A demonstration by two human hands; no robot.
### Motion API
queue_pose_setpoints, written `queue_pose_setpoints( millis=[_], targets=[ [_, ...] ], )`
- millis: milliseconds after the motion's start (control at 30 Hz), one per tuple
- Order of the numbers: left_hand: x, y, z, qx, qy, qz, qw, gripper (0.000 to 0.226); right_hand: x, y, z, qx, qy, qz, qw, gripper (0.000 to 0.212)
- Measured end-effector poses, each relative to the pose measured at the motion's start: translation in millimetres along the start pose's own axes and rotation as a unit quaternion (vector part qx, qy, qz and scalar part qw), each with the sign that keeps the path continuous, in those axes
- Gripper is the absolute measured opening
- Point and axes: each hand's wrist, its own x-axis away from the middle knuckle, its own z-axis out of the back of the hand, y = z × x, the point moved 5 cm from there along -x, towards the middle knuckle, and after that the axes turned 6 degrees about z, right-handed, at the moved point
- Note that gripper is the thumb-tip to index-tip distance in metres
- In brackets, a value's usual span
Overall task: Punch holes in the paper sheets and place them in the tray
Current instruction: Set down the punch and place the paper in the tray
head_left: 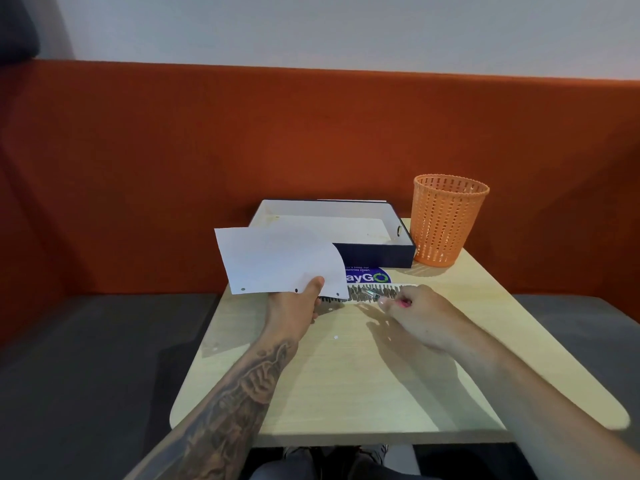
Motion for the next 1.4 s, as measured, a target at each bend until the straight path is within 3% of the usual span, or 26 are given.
queue_pose_setpoints(
  millis=[167, 267, 367, 467, 533, 633, 733, 833, 900, 1000, 1100, 1233, 1400],
  targets=[
    [3.1, 3.1, -0.4, -0.011, -0.001, -0.001, 1.0, 0.03, 6.7, -3.7, -7.6, 0.086, 0.035, 0.044, 0.995, 0.033],
    [4.3, 6.2, 0.1, -0.014, 0.001, -0.002, 1.0, 0.035, 2.1, -3.0, -6.5, 0.096, 0.005, 0.043, 0.994, 0.043],
    [7.4, 8.9, 1.4, -0.031, 0.005, 0.0, 0.999, 0.046, -12.2, -12.3, 11.5, -0.076, 0.014, 0.049, 0.996, 0.053],
    [10.5, 9.1, -2.0, -0.022, -0.011, 0.008, 1.0, 0.047, -40.5, -31.2, 17.9, -0.232, 0.005, 0.022, 0.972, 0.054],
    [13.0, 10.7, -3.0, -0.012, -0.016, 0.005, 1.0, 0.046, -60.9, -41.9, 8.4, -0.33, -0.029, -0.012, 0.944, 0.057],
    [16.6, 13.7, -5.2, -0.012, -0.038, -0.018, 0.999, 0.039, -77.9, -57.2, -11.1, -0.492, -0.092, -0.046, 0.864, 0.046],
    [18.5, 13.2, -8.8, -0.006, -0.056, -0.019, 0.998, 0.028, -84.6, -63.9, -22.4, -0.579, -0.107, -0.053, 0.807, 0.034],
    [20.1, 18.3, -10.0, 0.024, -0.066, -0.041, 0.997, 0.012, -93.9, -61.0, -26.0, -0.616, -0.067, -0.04, 0.784, 0.026],
    [21.6, 24.4, -7.5, 0.053, -0.08, -0.066, 0.993, 0.014, -97.6, -56.9, -20.2, -0.636, -0.03, -0.023, 0.771, 0.022],
    [18.0, 35.6, 2.4, 0.182, -0.103, -0.062, 0.976, 0.038, -101.0, -47.2, -4.9, -0.644, 0.008, 0.002, 0.765, 0.021],
    [2.7, 48.8, 17.9, 0.313, -0.156, -0.006, 0.937, 0.059, -104.1, -36.7, 8.0, -0.642, 0.025, 0.021, 0.766, 0.023],
    [-22.4, 67.4, 25.3, 0.242, -0.206, 0.049, 0.947, 0.05, -107.0, -38.5, 21.8, -0.616, 0.032, 0.064, 0.785, 0.024],
    [-50.1, 106.5, 28.4, 0.136, -0.148, -0.049, 0.978, 0.019, -108.0, -55.0, 48.5, -0.539, 0.061, 0.149, 0.827, 0.022]
  ],
)
